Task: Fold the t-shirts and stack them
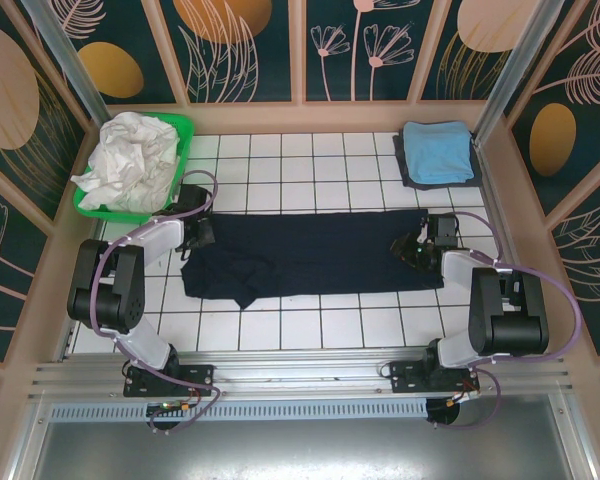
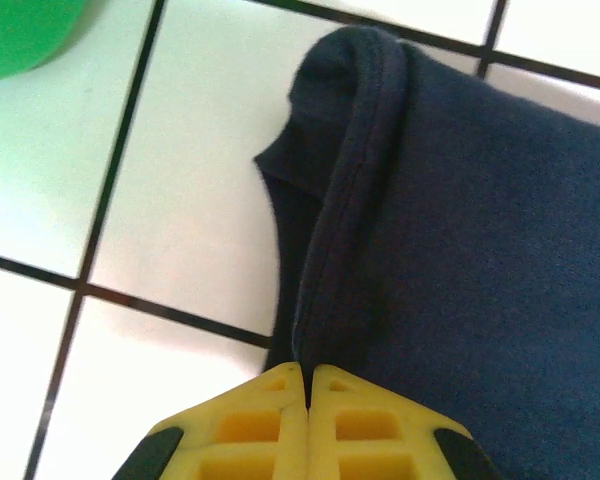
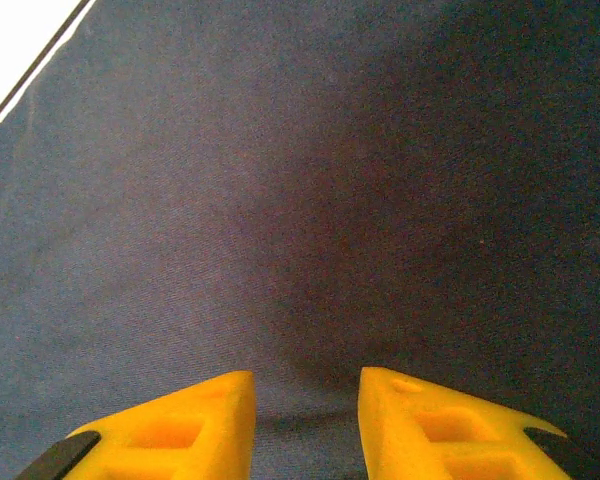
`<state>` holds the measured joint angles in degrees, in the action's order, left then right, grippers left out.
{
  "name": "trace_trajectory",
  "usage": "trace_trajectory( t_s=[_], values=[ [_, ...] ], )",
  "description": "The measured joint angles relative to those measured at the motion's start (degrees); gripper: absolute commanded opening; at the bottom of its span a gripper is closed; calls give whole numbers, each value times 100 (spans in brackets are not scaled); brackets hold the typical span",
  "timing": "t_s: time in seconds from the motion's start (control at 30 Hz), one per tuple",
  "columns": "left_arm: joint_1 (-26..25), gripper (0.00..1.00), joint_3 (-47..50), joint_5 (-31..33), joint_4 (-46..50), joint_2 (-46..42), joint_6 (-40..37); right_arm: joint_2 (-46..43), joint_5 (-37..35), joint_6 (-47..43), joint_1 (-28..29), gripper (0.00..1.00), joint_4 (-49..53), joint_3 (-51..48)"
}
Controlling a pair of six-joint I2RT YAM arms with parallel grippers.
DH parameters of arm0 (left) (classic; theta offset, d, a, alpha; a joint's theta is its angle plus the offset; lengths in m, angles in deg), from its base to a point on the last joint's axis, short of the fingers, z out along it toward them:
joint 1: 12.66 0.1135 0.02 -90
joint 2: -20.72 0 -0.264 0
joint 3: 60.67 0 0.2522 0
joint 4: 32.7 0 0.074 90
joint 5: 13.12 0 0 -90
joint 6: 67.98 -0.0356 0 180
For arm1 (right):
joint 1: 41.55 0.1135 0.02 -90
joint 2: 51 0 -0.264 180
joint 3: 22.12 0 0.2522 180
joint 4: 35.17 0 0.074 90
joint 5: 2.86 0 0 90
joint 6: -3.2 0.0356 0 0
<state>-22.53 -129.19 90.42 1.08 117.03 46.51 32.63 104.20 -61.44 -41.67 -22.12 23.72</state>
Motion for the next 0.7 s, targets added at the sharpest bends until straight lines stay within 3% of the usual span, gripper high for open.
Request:
trace_trajectory(
  t_s=[0.03, 0.07, 0.1, 0.23, 0.4, 0.53, 0.7],
  values=[
    [0, 22, -66, 59, 39, 52, -33, 0, 11, -2, 0, 35, -2, 0],
    [0, 40, -125, 85, 66, 90, -50, 0, 22, -2, 0, 35, -2, 0],
    [0, 51, -164, 114, 81, 105, -46, 0, 24, -2, 0, 35, -2, 0],
    [17, 51, -116, -24, 59, -131, 24, 0, 24, -2, 0, 35, -2, 0],
    [-103, 47, 817, -669, -166, -1609, 396, 0, 24, 0, 0, 35, -7, 0],
    [-702, 38, 1646, -1043, -389, -2459, 916, 17, 44, 0, 0, 35, -26, 0],
    [-1318, 36, 2424, -1429, -570, -2481, 1423, 42, 57, 0, 11, 35, -66, 2]
  ],
)
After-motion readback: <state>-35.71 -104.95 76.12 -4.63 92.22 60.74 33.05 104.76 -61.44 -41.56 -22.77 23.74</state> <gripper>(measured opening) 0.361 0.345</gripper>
